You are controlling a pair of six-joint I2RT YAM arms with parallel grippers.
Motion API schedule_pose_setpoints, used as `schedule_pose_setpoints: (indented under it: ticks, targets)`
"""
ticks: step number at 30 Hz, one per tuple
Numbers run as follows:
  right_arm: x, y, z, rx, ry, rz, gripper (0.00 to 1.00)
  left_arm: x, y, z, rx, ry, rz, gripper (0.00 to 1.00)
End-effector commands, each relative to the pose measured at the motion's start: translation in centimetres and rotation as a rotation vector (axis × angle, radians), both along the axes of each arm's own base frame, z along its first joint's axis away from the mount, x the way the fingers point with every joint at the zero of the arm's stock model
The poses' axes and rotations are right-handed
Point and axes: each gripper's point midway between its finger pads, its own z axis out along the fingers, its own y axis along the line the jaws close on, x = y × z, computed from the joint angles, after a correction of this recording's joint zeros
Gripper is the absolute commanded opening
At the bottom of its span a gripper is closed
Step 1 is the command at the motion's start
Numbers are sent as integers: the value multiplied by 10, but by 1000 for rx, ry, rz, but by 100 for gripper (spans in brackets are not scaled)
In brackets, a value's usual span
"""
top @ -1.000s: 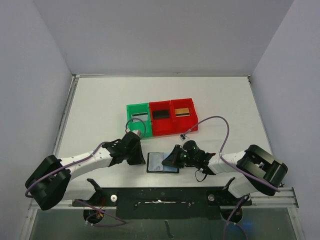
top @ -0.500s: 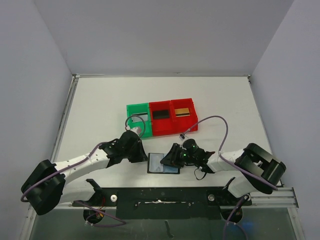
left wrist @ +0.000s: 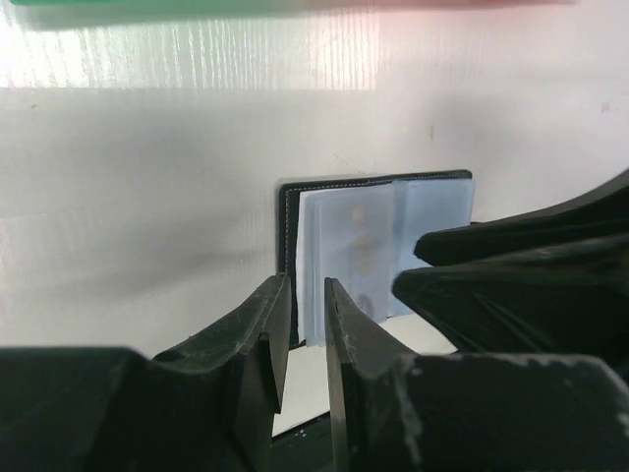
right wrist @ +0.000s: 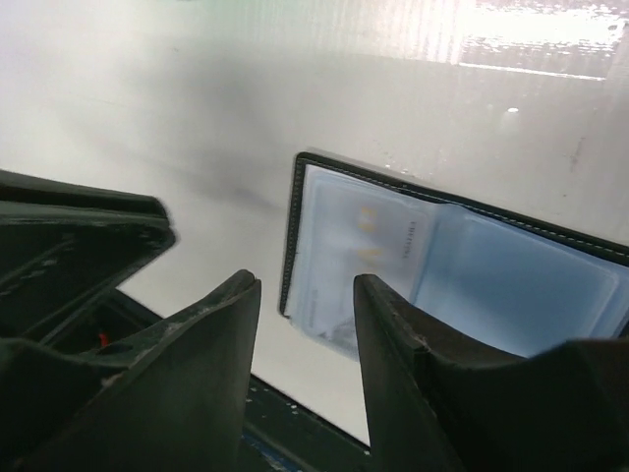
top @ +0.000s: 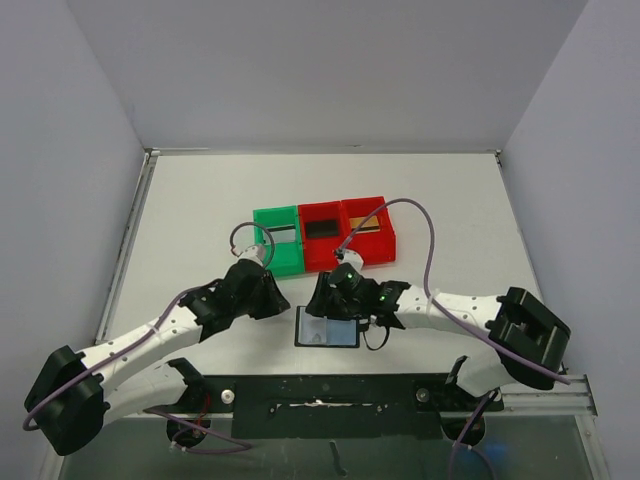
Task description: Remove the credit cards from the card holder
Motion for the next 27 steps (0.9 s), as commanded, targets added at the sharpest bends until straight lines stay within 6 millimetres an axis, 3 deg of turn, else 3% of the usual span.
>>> schedule_pose_setpoints:
  ticks: [1, 7, 13, 20, 24, 27]
  targets:
    - [3, -13, -21, -157, 6, -29, 49, 9, 5, 15, -30, -53, 55, 20]
    - [0, -2, -24, -213, 4, 15, 67, 7, 10, 14, -48, -48, 78, 21]
    - [0, 3, -26, -359, -10, 4, 77, 10, 18, 20, -38, -69, 112, 21]
    - [-4, 1, -38, -514, 0, -9, 80, 11, 32, 24, -30, -87, 166, 21]
    - [-7, 4, -47, -506, 14, 2, 80, 11, 37, 27, -45, -100, 195, 22]
    - [-10, 9, -51, -457, 29, 20, 74, 10, 38, 29, -53, -105, 198, 22]
